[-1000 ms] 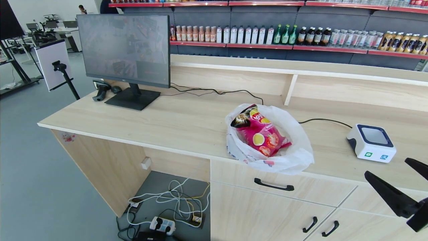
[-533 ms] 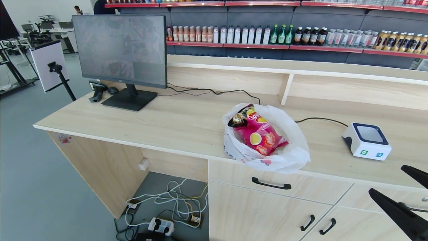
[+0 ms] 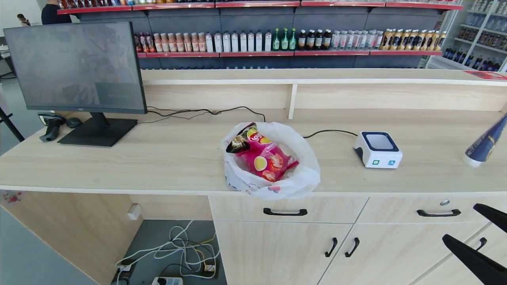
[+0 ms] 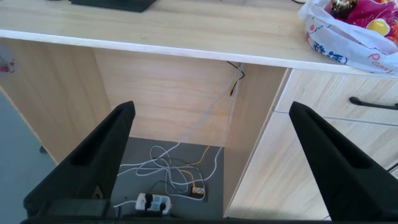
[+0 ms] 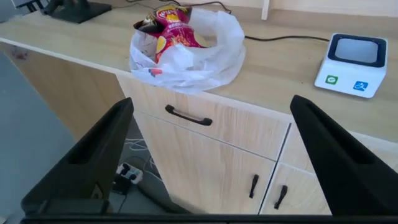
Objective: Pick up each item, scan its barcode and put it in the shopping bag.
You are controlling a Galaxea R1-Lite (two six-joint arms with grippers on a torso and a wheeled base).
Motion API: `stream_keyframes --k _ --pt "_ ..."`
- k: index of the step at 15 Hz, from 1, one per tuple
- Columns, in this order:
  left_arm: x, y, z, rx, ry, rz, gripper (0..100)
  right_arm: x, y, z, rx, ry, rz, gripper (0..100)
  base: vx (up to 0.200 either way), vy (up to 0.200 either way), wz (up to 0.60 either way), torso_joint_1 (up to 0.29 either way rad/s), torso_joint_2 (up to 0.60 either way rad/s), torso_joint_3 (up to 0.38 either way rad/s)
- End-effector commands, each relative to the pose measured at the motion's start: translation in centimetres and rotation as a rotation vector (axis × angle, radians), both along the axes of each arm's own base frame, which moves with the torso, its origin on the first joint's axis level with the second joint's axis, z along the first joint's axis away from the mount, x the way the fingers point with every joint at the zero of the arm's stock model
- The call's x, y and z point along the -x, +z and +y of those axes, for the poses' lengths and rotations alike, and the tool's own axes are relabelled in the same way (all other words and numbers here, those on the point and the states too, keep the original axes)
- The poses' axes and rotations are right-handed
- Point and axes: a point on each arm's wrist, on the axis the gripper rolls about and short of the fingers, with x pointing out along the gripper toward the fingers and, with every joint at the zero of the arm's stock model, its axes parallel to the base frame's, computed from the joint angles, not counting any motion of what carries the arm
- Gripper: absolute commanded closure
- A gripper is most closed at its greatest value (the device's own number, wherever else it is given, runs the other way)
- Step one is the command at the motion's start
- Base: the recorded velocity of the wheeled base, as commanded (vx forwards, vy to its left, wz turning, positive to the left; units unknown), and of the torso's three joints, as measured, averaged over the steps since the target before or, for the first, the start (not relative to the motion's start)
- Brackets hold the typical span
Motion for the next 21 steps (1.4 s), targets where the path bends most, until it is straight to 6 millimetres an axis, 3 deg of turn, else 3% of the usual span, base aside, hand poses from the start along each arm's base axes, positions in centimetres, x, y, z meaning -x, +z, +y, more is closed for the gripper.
stream_keyframes --k 1,13,21 --pt "0.0 0.0 0.0 -0.002 0.001 0.004 0 0.0 -0.4 -0.1 -0.012 -0.012 0.023 0 0.000 0.000 0.00 0.000 0.00 0.000" --pt "0.0 0.0 0.0 -0.002 0.001 0.005 0 0.0 -1.6 -0.2 0.011 -0.048 0.109 0 0.000 -0.200 0.00 0.003 0.00 0.002" --pt "0.0 0.0 0.0 0.000 0.001 0.005 0 -1.1 -0.6 -0.2 0.009 -0.117 0.106 0 0.000 -0.200 0.00 0.002 0.00 0.002"
